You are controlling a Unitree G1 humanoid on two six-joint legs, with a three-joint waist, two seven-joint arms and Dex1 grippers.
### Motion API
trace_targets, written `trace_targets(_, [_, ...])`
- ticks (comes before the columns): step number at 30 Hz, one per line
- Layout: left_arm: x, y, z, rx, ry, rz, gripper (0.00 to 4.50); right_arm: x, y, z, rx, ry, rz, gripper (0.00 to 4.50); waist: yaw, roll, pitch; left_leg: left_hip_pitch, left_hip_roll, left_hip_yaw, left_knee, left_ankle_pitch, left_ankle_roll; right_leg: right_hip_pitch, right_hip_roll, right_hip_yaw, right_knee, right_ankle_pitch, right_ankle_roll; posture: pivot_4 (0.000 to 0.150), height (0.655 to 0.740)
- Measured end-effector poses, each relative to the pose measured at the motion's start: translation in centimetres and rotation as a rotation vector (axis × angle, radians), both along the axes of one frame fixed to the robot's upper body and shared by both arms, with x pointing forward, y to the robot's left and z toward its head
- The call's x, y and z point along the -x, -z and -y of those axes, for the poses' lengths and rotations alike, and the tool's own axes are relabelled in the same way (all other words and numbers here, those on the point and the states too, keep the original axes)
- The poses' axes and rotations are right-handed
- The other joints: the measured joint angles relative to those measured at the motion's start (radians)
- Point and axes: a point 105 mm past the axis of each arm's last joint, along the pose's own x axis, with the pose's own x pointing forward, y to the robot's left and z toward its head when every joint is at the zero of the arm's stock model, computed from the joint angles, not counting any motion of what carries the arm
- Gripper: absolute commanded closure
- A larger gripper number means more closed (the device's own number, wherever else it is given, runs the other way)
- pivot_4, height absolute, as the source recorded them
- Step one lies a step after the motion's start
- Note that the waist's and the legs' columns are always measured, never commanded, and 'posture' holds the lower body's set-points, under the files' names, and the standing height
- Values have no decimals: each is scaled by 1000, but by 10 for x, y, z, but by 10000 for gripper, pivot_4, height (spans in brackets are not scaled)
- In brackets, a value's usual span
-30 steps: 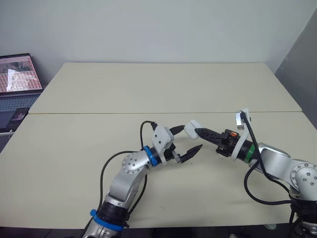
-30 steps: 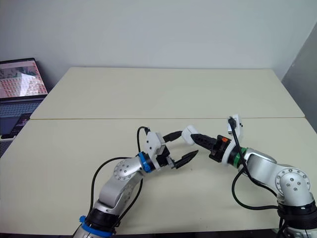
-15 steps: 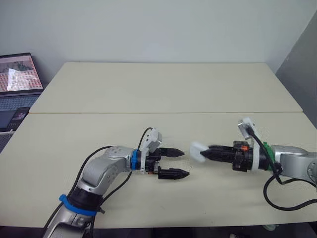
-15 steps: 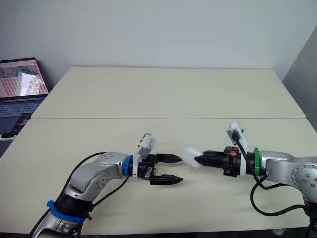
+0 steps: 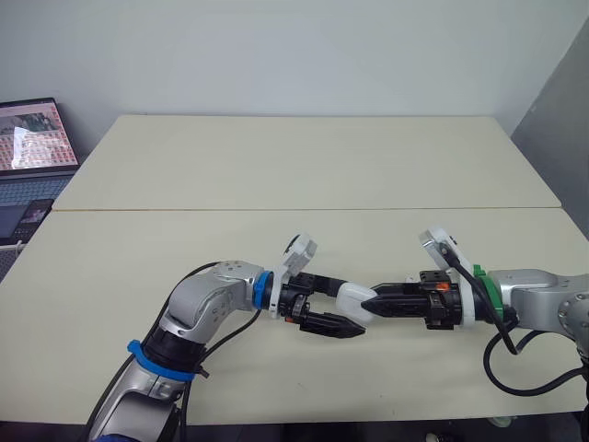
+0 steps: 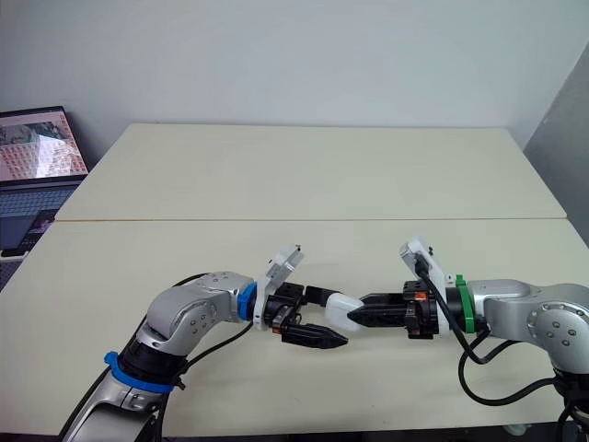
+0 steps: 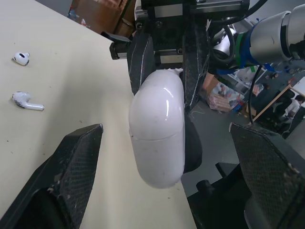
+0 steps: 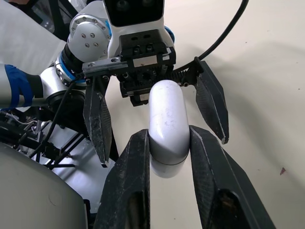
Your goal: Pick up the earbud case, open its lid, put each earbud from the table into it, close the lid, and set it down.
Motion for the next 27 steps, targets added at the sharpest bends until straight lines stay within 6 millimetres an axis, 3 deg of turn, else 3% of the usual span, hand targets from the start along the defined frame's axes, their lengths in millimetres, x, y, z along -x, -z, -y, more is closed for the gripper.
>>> trace_targets(9, [-1, 0, 2, 14, -5, -18, 35475, 2, 0, -2, 2, -13, -2, 37451, 0, 0, 0, 0, 0, 0, 0, 0, 0, 0, 0, 0, 0, 0, 0, 1500, 7400])
trace_targets(10, [0, 0, 2, 21, 1, -23, 36939, 3, 0, -1, 1, -16, 0, 37451, 0, 0, 0, 0, 0, 0, 0, 0, 0, 0, 0, 0, 0, 0, 0, 1500, 7400])
trace_targets(12, [0, -1, 2, 23, 0, -23, 36931, 3, -1, -1, 5, -23, 15, 37451, 0, 0, 0, 0, 0, 0, 0, 0, 0, 0, 0, 0, 0, 0, 0, 1500, 7400])
trace_targets(22, [-2, 2, 3, 21, -21, -26, 36931, -6, 0, 3, 67, 25, 115, 1394, 0, 0, 0, 0, 0, 0, 0, 0, 0, 0, 0, 0, 0, 0, 0, 1500, 7400])
trace_targets(27, [-2, 2, 3, 18, -25, -24, 36931, -12, 1, 9, 118, 65, 156, 0, 0, 0, 0, 0, 0, 0, 0, 0, 0, 0, 0, 0, 0, 0, 0, 1500, 7400])
